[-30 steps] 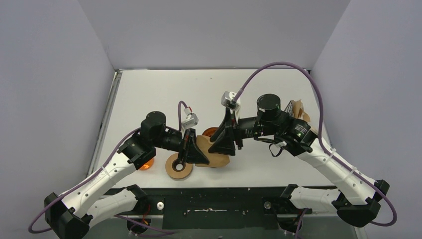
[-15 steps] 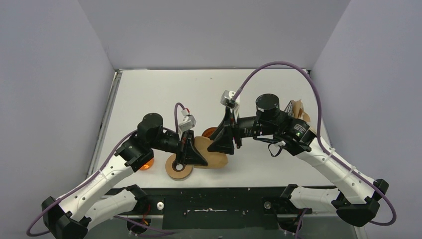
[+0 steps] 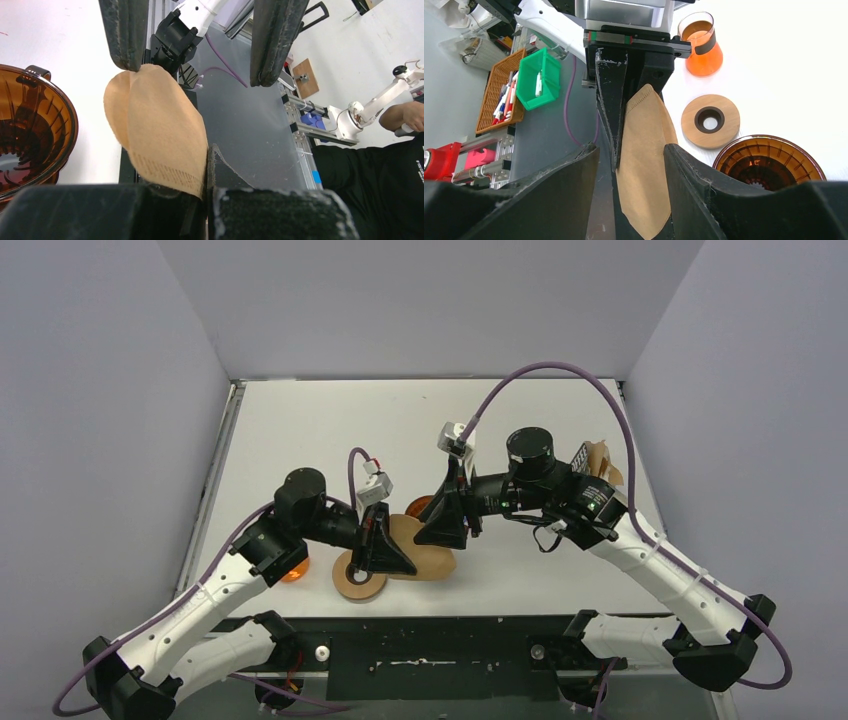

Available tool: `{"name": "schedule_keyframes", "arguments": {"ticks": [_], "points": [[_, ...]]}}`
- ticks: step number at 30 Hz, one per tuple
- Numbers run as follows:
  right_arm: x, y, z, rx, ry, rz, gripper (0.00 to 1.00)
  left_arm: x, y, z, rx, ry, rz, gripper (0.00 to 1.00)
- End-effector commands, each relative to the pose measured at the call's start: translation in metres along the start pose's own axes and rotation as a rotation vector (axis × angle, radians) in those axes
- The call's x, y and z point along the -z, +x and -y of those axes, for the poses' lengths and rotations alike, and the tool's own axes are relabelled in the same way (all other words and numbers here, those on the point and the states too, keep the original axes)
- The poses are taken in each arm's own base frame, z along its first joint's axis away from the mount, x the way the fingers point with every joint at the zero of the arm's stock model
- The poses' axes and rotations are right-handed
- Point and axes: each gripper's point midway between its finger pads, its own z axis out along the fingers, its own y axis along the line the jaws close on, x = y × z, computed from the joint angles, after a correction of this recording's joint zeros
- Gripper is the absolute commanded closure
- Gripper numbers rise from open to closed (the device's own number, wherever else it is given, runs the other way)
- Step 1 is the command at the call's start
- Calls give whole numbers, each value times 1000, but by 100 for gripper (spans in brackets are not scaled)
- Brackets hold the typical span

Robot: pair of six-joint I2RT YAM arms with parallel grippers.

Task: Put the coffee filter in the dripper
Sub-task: Pick up the coffee filter from the coffee filter holder.

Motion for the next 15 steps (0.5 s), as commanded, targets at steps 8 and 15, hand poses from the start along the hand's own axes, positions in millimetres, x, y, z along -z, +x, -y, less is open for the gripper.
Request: {"name": "schedule_keyframes", "arguments": {"ticks": [8,15], "points": [[-6,-11,2,40,0,36,46,2,-3,17,-88,67,7,100],[-5,-7,-2,50,-26,19,49,4,-4,19,-101,67,15,100]]}}
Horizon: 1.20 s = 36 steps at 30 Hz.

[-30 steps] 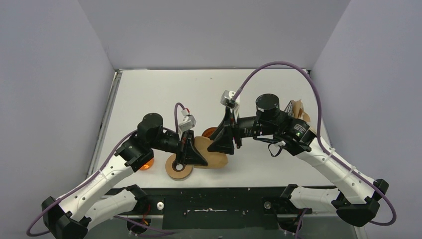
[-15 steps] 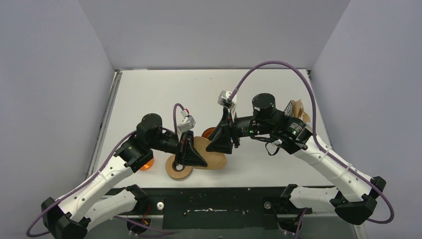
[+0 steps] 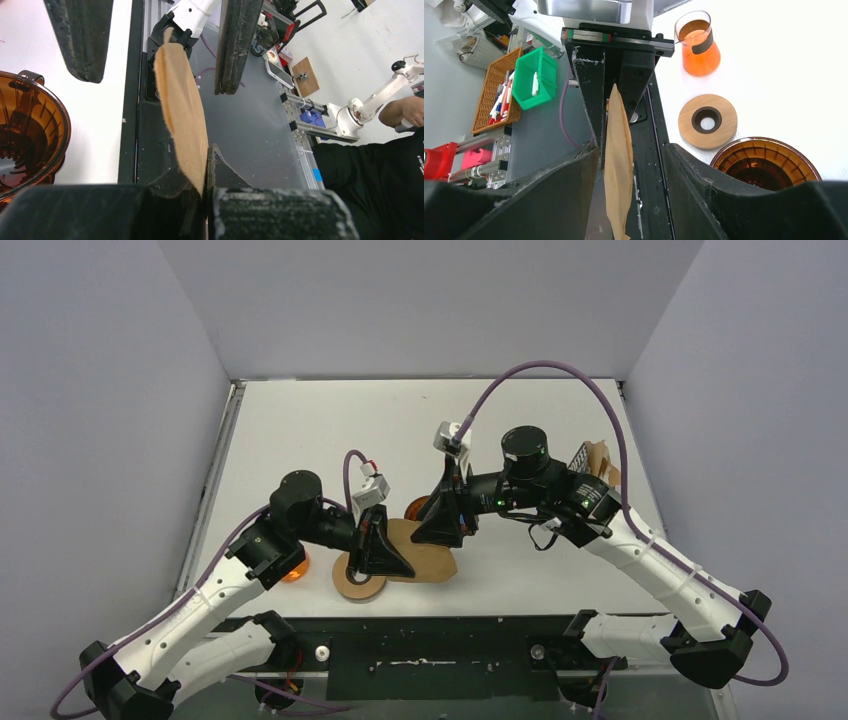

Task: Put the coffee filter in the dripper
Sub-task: Pick up the coffee filter from the coffee filter holder.

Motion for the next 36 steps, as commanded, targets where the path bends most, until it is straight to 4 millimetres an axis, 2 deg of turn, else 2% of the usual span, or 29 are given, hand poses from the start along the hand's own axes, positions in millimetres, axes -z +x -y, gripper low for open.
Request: {"name": "schedule_keyframes", "arguments": {"ticks": [1,16,36], "points": [[1,-7,-9,52,-38,24,49,1,-6,12,-80,47,12,100],[19,-20,-24,92,-34,83,50,-1,-2,1,-59,21,5,100],[10,-9,-29,65,-101,42,55,-1,-7,1,-70,7,14,100]]}}
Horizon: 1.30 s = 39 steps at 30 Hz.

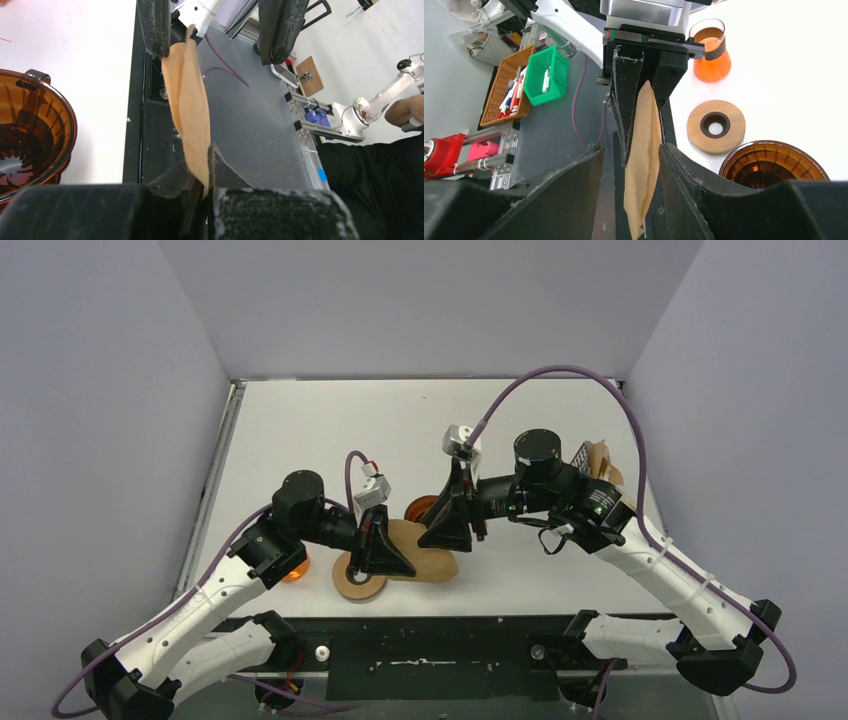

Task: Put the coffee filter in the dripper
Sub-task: Pick up the coffee filter from the coffee filter holder.

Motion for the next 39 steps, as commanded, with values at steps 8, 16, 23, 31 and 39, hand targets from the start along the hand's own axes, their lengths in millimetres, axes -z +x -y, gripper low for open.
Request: {"name": "schedule_keyframes", "arguments": {"ticks": [8,16,23,31,39], "points": [[-5,1,-10,15,-54,1,58,-1,-14,4,-78,4,24,100],[-5,14,-3,1,-22,-34,66,-1,-21,1,-88,-24,41,100],[-3,20,0,1,2,-36,80,-1,-23,-2,-89,-46,52,100],[0,17,1,25,23,-10,100,-3,-22,-8,-66,-57,52,100],[9,8,6,91,87,23,100,0,-24,-13,-59,-108,58,72]]}}
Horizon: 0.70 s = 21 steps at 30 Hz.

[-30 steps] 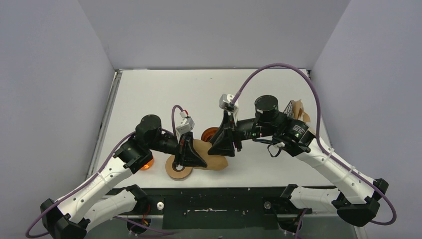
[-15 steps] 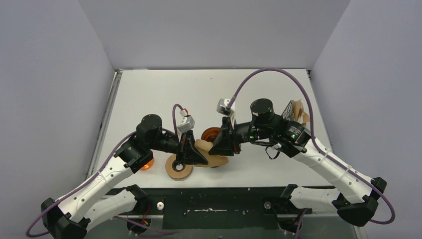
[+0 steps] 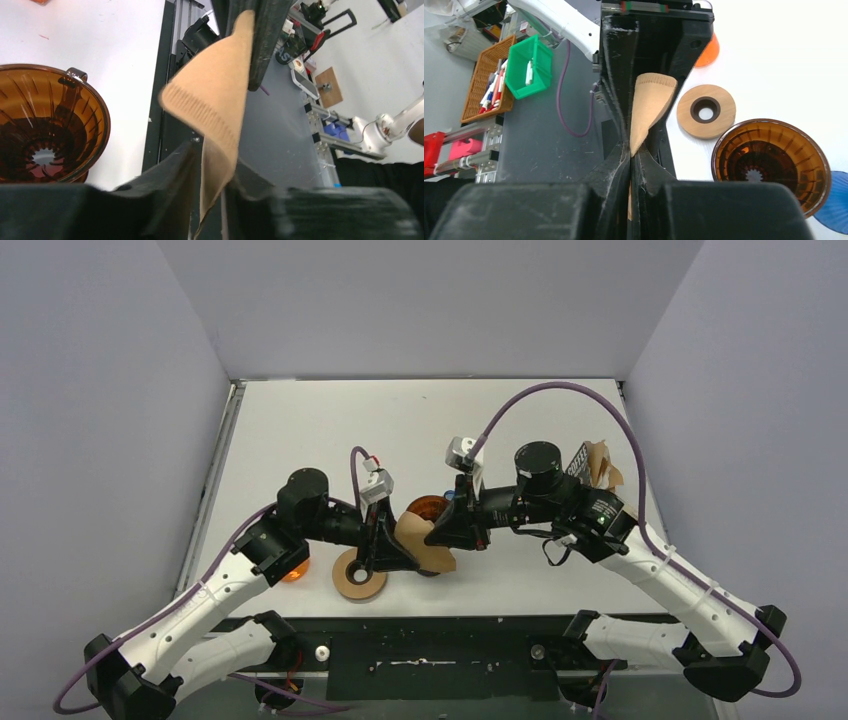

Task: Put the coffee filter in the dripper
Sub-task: Pick up the coffee filter from the coffee filter holder.

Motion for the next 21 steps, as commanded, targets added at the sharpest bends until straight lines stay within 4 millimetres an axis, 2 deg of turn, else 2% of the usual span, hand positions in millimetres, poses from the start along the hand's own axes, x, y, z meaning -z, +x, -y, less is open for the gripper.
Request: {"name": "schedule_keyframes", "arguments": {"ticks": [1,5,9,15,21], "points": [[11,-18,-2,104,47,67,100,4,-21,7,-60,-30,40,66],[16,-20,10,169,123,50,100,13,-25,-6,-87,-165,48,44],[20,-21,26,269,213,21,100,30,-38,-21,-120,-341,82,33],[26,-41,36,467,316,34,100,58,-56,-39,-126,-566,159,26],[28,-54,48,729,426,30,100,77,-71,-43,-79,-687,253,23]]}}
